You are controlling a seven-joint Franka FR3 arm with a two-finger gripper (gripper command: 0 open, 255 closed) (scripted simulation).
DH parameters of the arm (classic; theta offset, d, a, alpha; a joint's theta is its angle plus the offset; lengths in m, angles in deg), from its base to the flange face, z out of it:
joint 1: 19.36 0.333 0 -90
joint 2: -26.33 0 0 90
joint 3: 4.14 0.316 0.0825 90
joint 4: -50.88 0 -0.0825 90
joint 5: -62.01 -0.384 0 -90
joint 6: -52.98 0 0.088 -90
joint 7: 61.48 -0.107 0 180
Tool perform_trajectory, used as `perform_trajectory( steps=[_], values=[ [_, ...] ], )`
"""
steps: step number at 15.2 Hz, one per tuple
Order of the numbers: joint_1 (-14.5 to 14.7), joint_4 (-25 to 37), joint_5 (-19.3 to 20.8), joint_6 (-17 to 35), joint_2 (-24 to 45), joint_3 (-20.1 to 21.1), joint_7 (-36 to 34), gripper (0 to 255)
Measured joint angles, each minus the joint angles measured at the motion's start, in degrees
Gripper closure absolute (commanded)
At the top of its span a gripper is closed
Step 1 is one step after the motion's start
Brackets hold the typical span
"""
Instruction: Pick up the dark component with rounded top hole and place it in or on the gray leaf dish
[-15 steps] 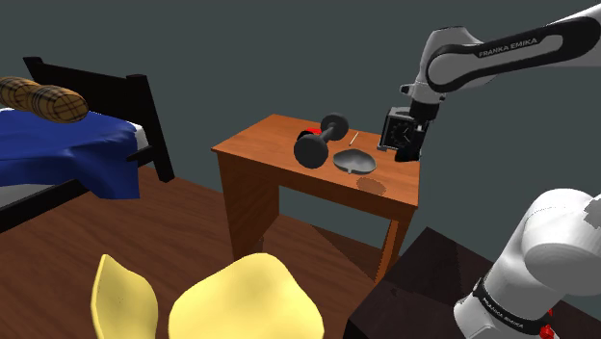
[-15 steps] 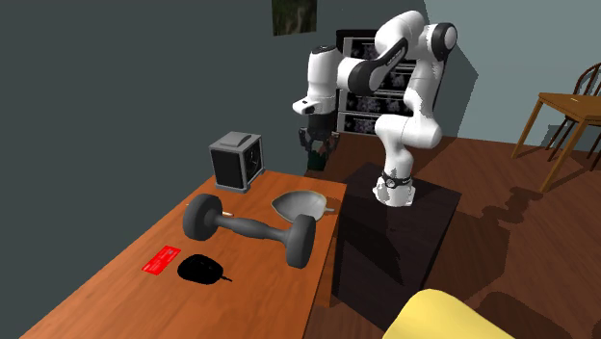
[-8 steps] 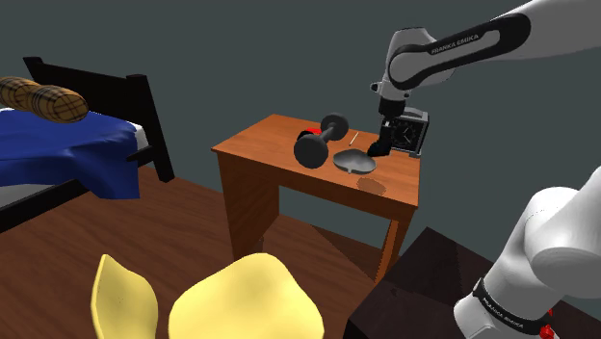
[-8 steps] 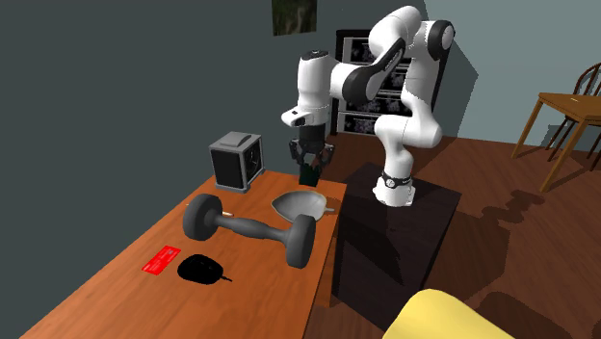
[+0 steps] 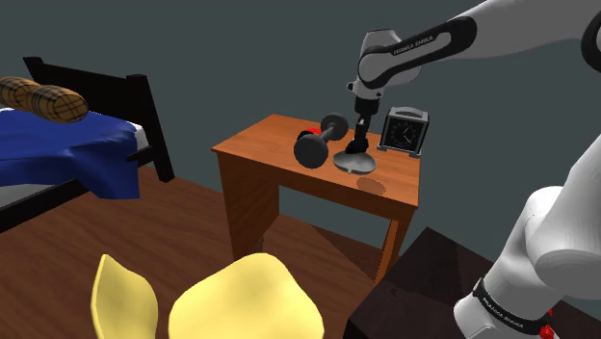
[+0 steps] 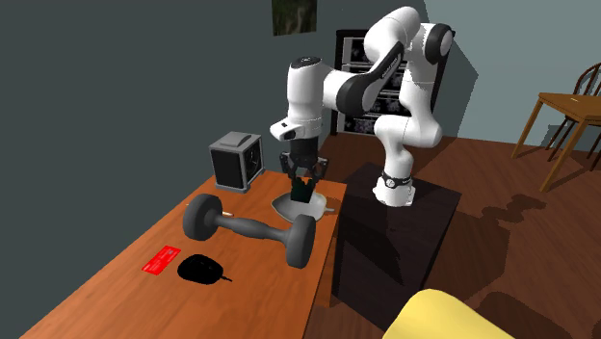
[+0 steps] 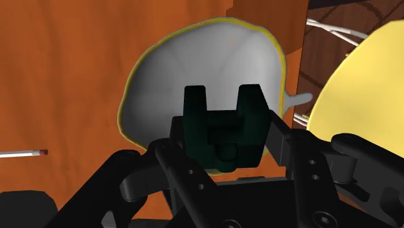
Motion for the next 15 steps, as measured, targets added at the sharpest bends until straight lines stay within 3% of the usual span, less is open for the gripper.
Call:
perform_trajectory(
  steps=[10,15],
  values=[
    [-0.14,-4.44,-1.08,7.26,3.00,-0.28,0.74,255],
    [-0.12,-4.59,-1.27,7.87,3.47,-0.27,0.81,255]
  ],
)
